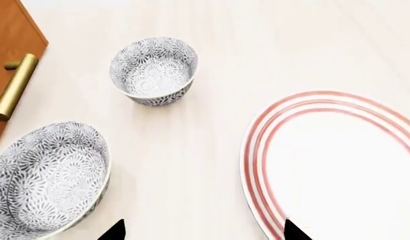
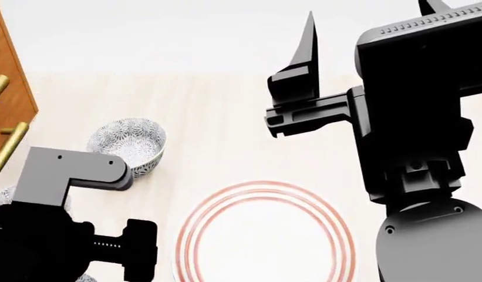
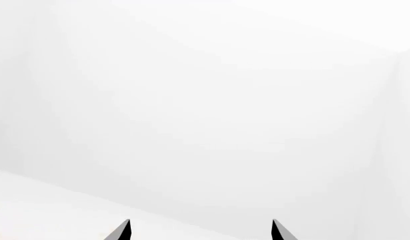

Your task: Put the bowl at the front on the plate.

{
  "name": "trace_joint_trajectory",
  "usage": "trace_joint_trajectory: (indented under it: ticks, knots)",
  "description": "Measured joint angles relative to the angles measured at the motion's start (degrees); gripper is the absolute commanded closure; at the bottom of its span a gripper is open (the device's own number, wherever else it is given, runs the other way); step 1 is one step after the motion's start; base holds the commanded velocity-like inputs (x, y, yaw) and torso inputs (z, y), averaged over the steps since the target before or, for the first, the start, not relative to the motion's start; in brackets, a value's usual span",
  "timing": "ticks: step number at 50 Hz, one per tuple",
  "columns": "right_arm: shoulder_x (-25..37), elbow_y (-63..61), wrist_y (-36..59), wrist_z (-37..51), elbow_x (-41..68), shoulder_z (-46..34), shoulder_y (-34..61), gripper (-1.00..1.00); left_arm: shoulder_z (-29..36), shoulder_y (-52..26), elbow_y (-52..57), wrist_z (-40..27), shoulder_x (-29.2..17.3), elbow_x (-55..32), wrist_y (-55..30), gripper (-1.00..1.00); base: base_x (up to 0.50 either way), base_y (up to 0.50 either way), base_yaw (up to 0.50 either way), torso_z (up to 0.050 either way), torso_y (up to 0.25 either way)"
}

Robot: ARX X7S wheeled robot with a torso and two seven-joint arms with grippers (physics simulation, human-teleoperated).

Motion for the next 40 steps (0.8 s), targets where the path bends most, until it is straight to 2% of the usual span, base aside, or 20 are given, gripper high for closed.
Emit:
trace_joint_trajectory:
  ticks: [20, 40]
  knots:
    - [0.1, 0.7, -0.9, 0.3, 0.1, -0.4, -0.1, -1.00, 3.7, 1.9, -1.4, -2.1, -2.0, -3.6, 2.3, -1.00, 0.00, 0.00, 0.00, 0.000, 0.000]
    - [0.1, 1.4, -1.5, 0.3, 0.3, -0.8, 0.0, -1.00, 6.9, 4.9, -1.9, -1.4, -3.7, -4.0, 4.5, -1.00, 0.00, 0.00, 0.00, 0.000, 0.000]
